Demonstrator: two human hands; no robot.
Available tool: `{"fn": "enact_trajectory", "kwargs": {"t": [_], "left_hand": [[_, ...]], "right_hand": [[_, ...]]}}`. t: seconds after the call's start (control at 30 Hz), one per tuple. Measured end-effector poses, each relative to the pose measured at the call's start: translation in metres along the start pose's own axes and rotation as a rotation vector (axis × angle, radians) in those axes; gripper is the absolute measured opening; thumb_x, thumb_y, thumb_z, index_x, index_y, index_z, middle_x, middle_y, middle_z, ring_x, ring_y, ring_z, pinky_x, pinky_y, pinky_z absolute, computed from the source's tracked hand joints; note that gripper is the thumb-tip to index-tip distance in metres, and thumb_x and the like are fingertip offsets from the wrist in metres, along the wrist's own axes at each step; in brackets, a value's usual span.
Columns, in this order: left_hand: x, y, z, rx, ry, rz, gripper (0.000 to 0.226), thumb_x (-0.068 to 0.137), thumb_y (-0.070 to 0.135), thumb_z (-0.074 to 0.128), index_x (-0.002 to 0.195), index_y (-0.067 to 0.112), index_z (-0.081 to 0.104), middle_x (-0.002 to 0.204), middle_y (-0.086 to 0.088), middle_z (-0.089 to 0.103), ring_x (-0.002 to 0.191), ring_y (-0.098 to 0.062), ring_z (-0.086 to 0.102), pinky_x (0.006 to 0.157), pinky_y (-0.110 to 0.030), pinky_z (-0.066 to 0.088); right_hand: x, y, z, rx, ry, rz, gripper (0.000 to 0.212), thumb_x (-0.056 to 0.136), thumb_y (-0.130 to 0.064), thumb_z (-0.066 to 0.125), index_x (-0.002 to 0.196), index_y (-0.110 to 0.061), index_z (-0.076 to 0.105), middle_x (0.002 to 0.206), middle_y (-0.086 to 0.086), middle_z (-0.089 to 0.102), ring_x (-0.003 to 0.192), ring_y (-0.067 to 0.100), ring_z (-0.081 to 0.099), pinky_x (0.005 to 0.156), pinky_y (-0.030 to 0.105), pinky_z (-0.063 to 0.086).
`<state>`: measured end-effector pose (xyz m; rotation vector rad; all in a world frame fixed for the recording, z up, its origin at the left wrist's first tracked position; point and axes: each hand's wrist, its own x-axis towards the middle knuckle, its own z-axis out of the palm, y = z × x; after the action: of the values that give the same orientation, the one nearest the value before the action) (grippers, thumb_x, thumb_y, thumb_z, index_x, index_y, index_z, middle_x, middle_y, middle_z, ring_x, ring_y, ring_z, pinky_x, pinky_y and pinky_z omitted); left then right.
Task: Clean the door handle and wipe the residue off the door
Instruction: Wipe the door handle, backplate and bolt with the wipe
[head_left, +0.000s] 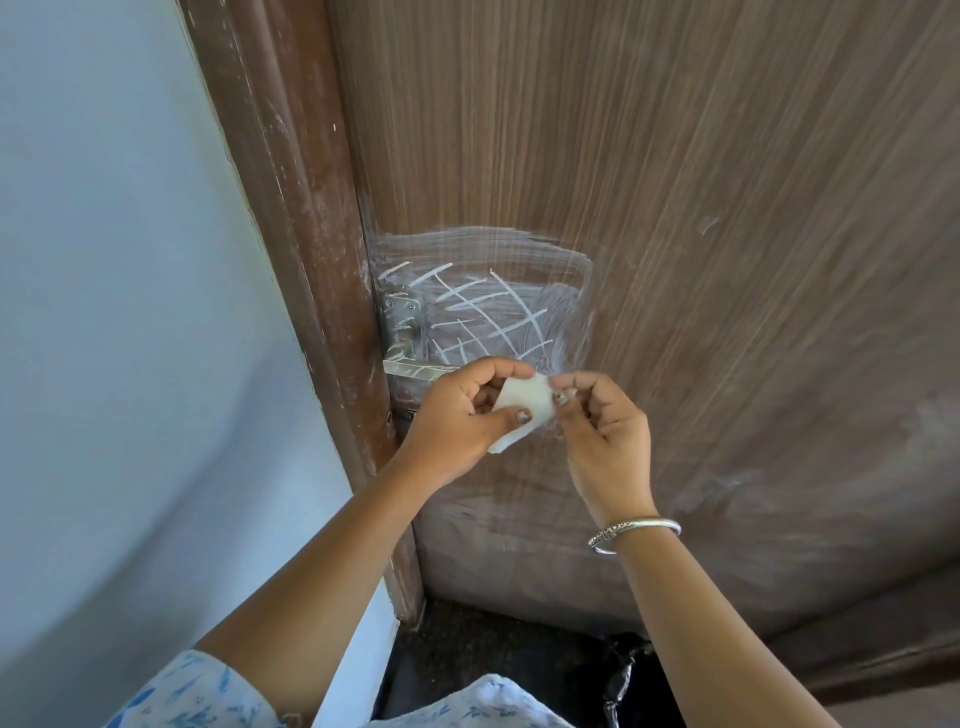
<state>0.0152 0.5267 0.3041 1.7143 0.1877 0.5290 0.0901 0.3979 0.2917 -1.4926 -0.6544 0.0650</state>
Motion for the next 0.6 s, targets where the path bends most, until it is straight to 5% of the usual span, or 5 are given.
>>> {"fn": "enact_trajectory", "kwargs": {"t": [0.1, 0.3, 0.4, 0.5, 0.6], "left_hand": [[0.001, -0.001, 0.001, 0.011, 0.035, 0.031, 0.043, 0.078, -0.005, 0.070, 0.099, 0.032, 0.062, 0.093, -0.017, 0.067, 0.082, -0.019, 0.062, 0.073, -0.032, 0.055], [0.000, 0.001, -0.001, 0.112, 0.086, 0.166, 0.024, 0.076, 0.001, 0.074, 0.088, 0.019, 0.065, 0.086, 0.004, 0.054, 0.071, 0.003, 0.054, 0.065, -0.010, 0.043], [0.000, -0.001, -0.002, 0.027, 0.083, 0.133, 0.021, 0.077, 0.003, 0.073, 0.088, 0.017, 0.060, 0.084, 0.001, 0.060, 0.072, -0.007, 0.059, 0.062, -0.018, 0.050], [0.000, -0.004, -0.004, -0.079, 0.087, 0.071, 0.034, 0.077, 0.002, 0.072, 0.092, 0.022, 0.049, 0.077, -0.007, 0.061, 0.067, -0.026, 0.056, 0.060, -0.036, 0.050], [-0.001, -0.005, -0.008, -0.102, 0.005, 0.109, 0.031, 0.079, -0.002, 0.068, 0.090, 0.021, 0.050, 0.075, -0.002, 0.059, 0.069, -0.024, 0.055, 0.063, -0.038, 0.049]], "right_hand": [[-0.001, -0.001, -0.001, 0.004, -0.046, 0.046, 0.032, 0.081, -0.006, 0.070, 0.098, -0.033, 0.065, 0.079, -0.011, 0.065, 0.066, 0.001, 0.056, 0.062, 0.014, 0.049], [-0.008, -0.004, 0.005, -0.041, -0.004, 0.018, 0.028, 0.083, -0.005, 0.066, 0.097, -0.030, 0.067, 0.091, 0.002, 0.065, 0.069, 0.003, 0.056, 0.063, 0.011, 0.046], [-0.006, -0.005, 0.006, -0.109, 0.003, -0.039, 0.025, 0.086, -0.007, 0.063, 0.090, -0.032, 0.067, 0.096, 0.006, 0.059, 0.081, -0.007, 0.055, 0.067, 0.007, 0.046], [-0.006, -0.004, 0.010, -0.010, -0.017, 0.029, 0.026, 0.089, -0.010, 0.061, 0.093, -0.035, 0.066, 0.089, 0.002, 0.066, 0.076, 0.007, 0.061, 0.068, 0.028, 0.053], [-0.003, -0.005, 0.013, 0.075, 0.016, 0.043, 0.036, 0.090, -0.005, 0.057, 0.096, -0.041, 0.060, 0.076, -0.010, 0.065, 0.068, 0.009, 0.058, 0.061, 0.028, 0.052]]}}
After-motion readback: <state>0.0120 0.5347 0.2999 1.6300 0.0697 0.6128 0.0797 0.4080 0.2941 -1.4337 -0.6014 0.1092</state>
